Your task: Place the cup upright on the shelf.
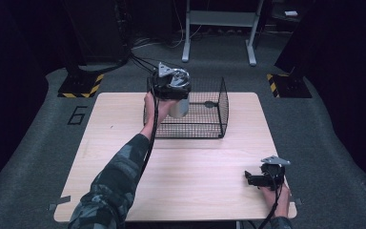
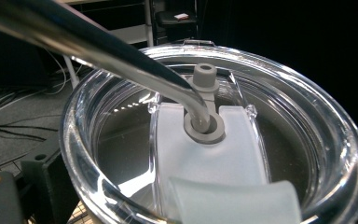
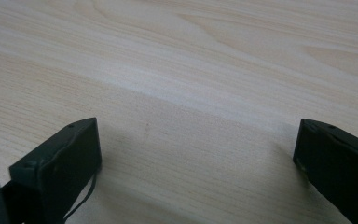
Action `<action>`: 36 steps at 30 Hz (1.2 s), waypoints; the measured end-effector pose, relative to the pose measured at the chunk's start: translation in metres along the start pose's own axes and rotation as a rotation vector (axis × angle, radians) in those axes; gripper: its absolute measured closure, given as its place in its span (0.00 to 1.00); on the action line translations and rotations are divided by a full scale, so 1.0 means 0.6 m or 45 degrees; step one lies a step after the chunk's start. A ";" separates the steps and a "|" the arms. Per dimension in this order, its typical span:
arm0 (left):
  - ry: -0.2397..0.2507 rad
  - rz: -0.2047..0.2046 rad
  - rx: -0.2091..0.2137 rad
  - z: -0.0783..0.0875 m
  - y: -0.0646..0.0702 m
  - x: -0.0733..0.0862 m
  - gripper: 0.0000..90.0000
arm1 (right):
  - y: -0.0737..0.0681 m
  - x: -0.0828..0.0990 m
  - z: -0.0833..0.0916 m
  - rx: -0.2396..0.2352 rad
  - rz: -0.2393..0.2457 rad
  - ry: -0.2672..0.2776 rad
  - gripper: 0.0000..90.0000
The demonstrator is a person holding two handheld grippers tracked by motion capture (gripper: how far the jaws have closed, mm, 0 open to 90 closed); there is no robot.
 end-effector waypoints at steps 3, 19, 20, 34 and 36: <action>-0.003 0.015 -0.007 -0.007 -0.002 0.003 0.04 | 0.000 0.000 0.000 0.000 0.000 0.000 0.00; -0.048 0.049 -0.056 -0.048 -0.005 0.026 0.04 | 0.000 0.000 -0.001 0.003 0.001 0.006 0.00; -0.051 0.052 -0.055 -0.051 -0.006 0.027 0.04 | 0.000 0.000 -0.001 0.004 0.001 0.006 0.00; -0.085 0.084 -0.086 -0.082 -0.002 0.051 0.04 | 0.000 0.000 -0.001 0.003 0.001 0.006 0.00; -0.096 0.096 -0.091 -0.087 -0.003 0.056 0.04 | 0.000 0.000 -0.001 0.002 0.004 0.006 0.00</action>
Point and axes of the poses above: each handheld gripper's, and its own axes: z roughly backward along the jaws, x roughly out of its underside, y roughly to its right, the point moved 1 cm from there along -z, roughly forward along the jaws, and after that the axes turned 12 degrees about z, right-handed, at the moved point
